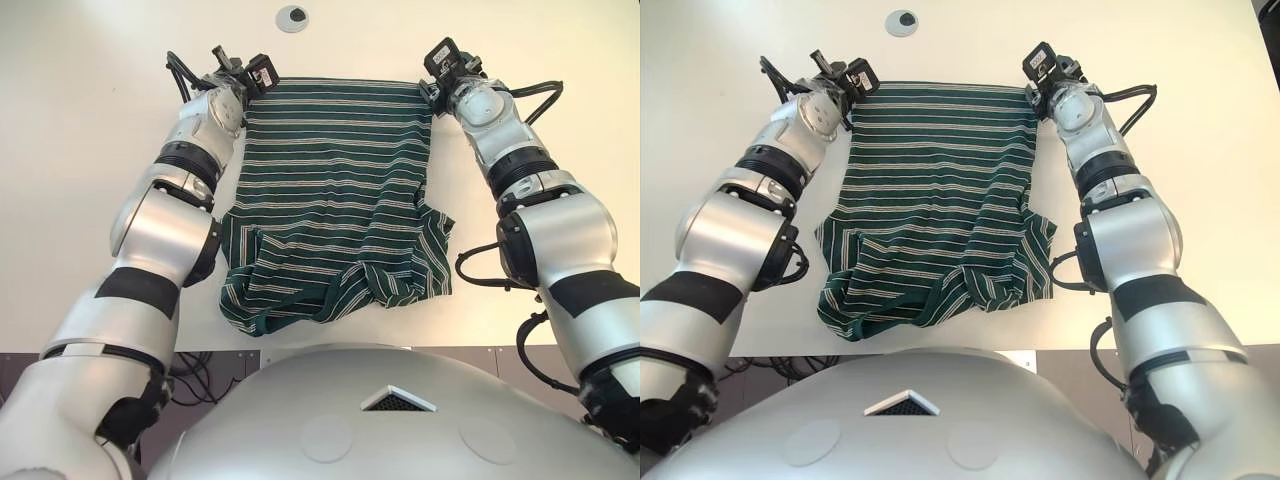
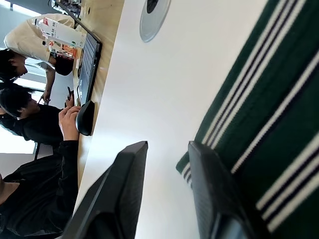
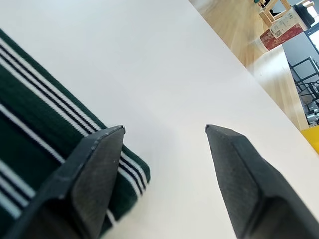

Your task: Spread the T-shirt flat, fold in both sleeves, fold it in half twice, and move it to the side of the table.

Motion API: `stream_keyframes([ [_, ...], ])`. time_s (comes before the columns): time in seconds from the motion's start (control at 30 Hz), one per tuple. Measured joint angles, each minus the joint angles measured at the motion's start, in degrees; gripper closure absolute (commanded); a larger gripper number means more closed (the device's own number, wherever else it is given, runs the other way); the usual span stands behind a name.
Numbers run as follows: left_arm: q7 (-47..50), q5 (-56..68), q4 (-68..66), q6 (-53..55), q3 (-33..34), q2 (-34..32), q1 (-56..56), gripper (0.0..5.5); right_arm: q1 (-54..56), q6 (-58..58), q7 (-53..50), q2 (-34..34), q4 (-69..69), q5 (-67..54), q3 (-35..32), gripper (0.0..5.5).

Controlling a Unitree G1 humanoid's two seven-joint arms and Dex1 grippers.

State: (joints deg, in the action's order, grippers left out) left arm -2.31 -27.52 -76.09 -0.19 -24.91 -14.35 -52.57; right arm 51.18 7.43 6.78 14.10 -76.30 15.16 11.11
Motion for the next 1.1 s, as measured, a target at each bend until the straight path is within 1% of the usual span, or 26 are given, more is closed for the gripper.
stream_keyframes([
  [0.17,4.6,1.7,-0.7,-1.1,4.2,0.4,-1.7,4.03,0.4,7.6,-0.1,0.5,2.0,-4.3,-6.1,2.51],
  [0.2,4.7,2.9,-0.3,-1.9,5.8,0.2,-2.1,4.03,0.4,8.8,1.7,0.6,3.3,-5.9,-7.3,2.51],
  [0.27,4.0,6.8,1.5,-4.5,10.0,-1.2,-2.5,4.03,-1.0,9.8,10.2,2.1,9.4,-10.8,-10.1,2.51],
  [0.33,2.4,9.6,4.7,-6.5,13.2,-4.1,-2.6,4.03,-4.7,7.6,17.9,4.0,17.6,-14.9,-11.9,2.51],
  [0.37,0.4,11.3,6.6,-6.7,14.6,-5.0,-2.2,4.03,-6.8,5.4,20.0,4.7,20.6,-16.2,-12.3,2.51],
  [0.43,-10.8,19.9,16.0,-7.7,19.3,-6.0,2.5,4.03,-14.8,-3.2,26.8,4.5,33.1,-21.3,-12.5,2.51],
  [0.5,-22.8,28.8,26.7,-5.5,22.2,-5.8,10.0,4.03,-21.8,-11.7,31.6,4.4,44.3,-25.8,-11.6,2.51],
  [0.57,-35.1,35.5,39.1,-0.1,22.3,-6.5,20.1,4.03,-27.6,-19.7,35.3,4.5,53.9,-29.7,-10.7,2.51],
  [0.63,-40.7,36.5,45.1,3.8,20.6,-8.6,26.4,4.03,-30.7,-24.1,36.8,4.8,57.6,-30.7,-9.8,2.51],
  [0.73,-42.0,32.5,45.5,5.2,17.8,-10.7,29.0,4.03,-32.7,-27.7,37.7,5.6,57.8,-28.5,-6.9,2.51],
  [0.8,-41.2,29.9,43.6,5.0,16.0,-10.6,28.5,4.03,-32.7,-28.2,37.9,7.4,56.3,-25.9,-5.3,2.51],
  [0.87,-39.9,27.9,41.4,4.1,14.9,-10.4,26.9,4.03,-31.6,-27.4,37.9,7.3,54.5,-24.4,-4.0,2.51],
  [1.0,-34.5,22.0,32.7,2.0,11.4,-8.9,20.0,4.03,-23.7,-23.3,36.0,6.6,43.6,-19.6,-0.4,2.51],
  [1.1,-28.3,17.6,23.5,-0.3,9.0,-7.2,13.7,4.03,-16.8,-16.0,31.1,5.4,32.0,-16.4,1.2,2.51],
])
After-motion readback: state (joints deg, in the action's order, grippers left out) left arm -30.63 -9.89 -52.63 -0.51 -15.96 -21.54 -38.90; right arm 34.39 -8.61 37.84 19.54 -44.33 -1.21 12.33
